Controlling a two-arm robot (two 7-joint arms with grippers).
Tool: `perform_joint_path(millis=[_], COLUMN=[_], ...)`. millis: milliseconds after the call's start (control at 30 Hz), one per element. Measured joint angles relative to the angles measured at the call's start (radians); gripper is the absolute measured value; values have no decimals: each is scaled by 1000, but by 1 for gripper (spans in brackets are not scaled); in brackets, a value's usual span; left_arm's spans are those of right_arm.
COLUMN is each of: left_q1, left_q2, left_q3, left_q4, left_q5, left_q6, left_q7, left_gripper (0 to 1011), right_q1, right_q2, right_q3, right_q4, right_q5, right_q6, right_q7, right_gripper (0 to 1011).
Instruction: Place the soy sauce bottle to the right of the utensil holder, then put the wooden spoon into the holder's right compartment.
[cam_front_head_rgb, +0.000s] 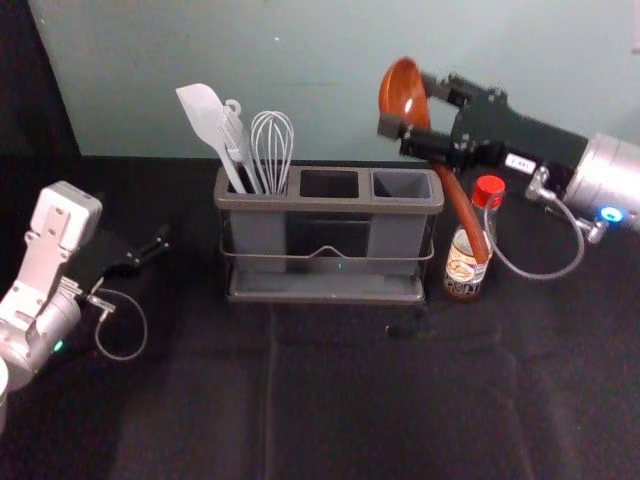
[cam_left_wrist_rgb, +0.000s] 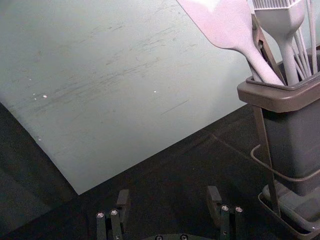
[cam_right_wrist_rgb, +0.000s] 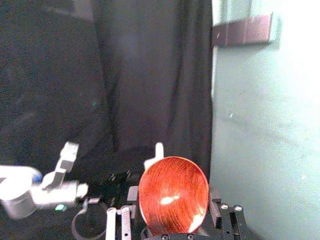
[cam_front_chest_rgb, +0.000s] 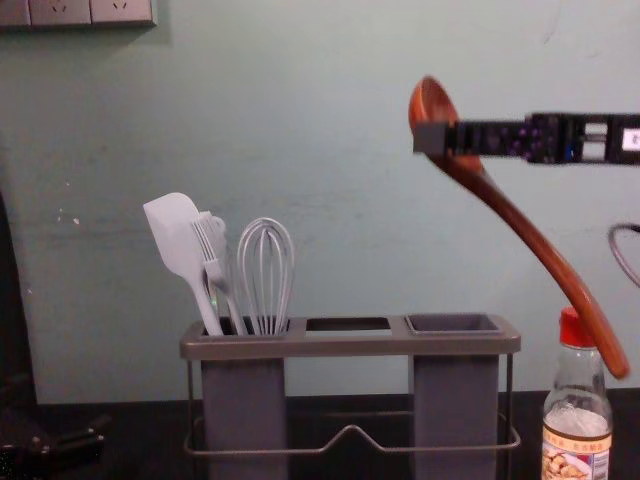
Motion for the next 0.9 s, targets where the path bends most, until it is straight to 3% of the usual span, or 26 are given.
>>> perform_joint_path(millis=[300, 667, 900], left_q1=[0, 0, 0], left_q2=[0, 0, 0], left_q3=[0, 0, 0], left_q4=[0, 0, 0], left_q5=[0, 0, 0], left_q6=[0, 0, 0], left_q7=[0, 0, 0], left_gripper=[1005, 1005, 1005], right_q1=[16, 42, 104], right_q2=[-45, -95, -171], right_q3=[0, -6, -16], right_q4=[55, 102, 215], right_q5=[-30, -58, -63], right_q6=[-132, -196, -223], right_q7=[4, 20, 39], right_gripper=[837, 837, 837])
